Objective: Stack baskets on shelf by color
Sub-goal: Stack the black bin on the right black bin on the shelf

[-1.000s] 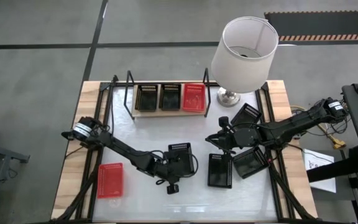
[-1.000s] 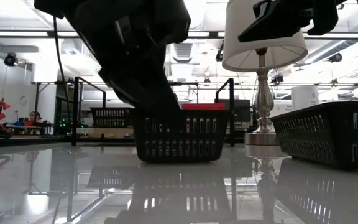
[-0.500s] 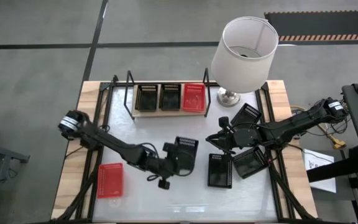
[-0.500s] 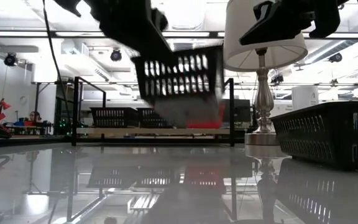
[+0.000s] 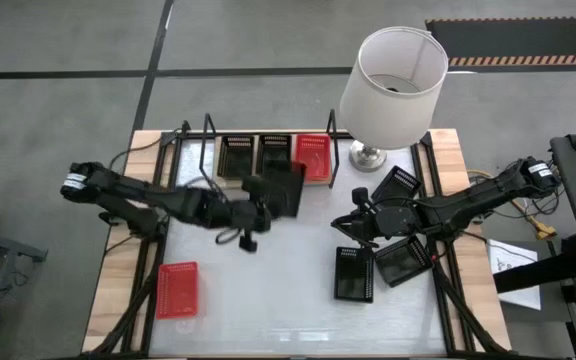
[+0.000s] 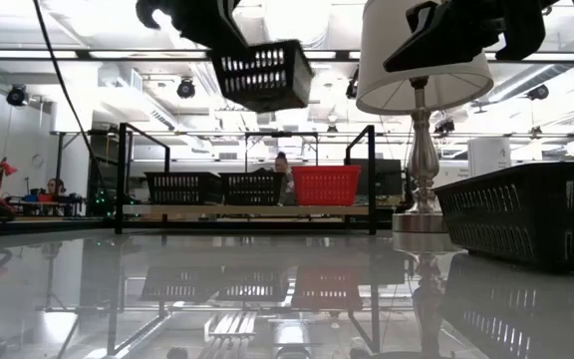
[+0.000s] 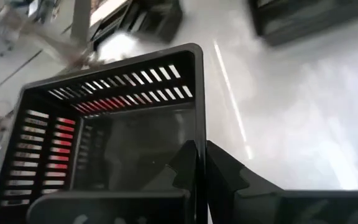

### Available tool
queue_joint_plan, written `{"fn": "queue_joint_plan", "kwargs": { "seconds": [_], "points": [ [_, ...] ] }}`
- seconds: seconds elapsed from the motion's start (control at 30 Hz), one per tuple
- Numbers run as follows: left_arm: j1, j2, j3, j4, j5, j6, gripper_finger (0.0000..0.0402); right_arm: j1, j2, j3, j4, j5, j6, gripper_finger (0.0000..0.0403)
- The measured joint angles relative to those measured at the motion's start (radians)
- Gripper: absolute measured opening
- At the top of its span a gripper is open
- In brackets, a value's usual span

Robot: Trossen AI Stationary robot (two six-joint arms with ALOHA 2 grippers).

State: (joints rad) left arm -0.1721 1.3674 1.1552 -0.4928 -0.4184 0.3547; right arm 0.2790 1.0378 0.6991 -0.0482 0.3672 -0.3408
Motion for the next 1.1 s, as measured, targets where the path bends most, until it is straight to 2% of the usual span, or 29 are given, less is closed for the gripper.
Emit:
{"fn": "queue_joint_plan", "kwargs": {
  "seconds": [0.2,0.53,0.8,1.1],
  "points": [
    [0.201,-0.011,-0.001,0.003,0.157,0.098,0.0000,-0.002,0.000,0.000,0.000,0.000,-0.007,0.0009],
    [0.446,0.032,-0.002,0.017,0.296,0.157,0.0000,-0.002,0.000,0.000,0.001,0.000,-0.038,0.0009],
    [0.541,0.096,-0.002,0.024,0.360,0.192,0.0000,-0.003,0.000,0.000,0.008,0.000,-0.044,0.0009],
    [0.559,0.157,-0.002,0.031,0.362,0.206,0.0000,-0.003,0.000,0.000,0.008,0.000,-0.039,0.0009]
  ]
}}
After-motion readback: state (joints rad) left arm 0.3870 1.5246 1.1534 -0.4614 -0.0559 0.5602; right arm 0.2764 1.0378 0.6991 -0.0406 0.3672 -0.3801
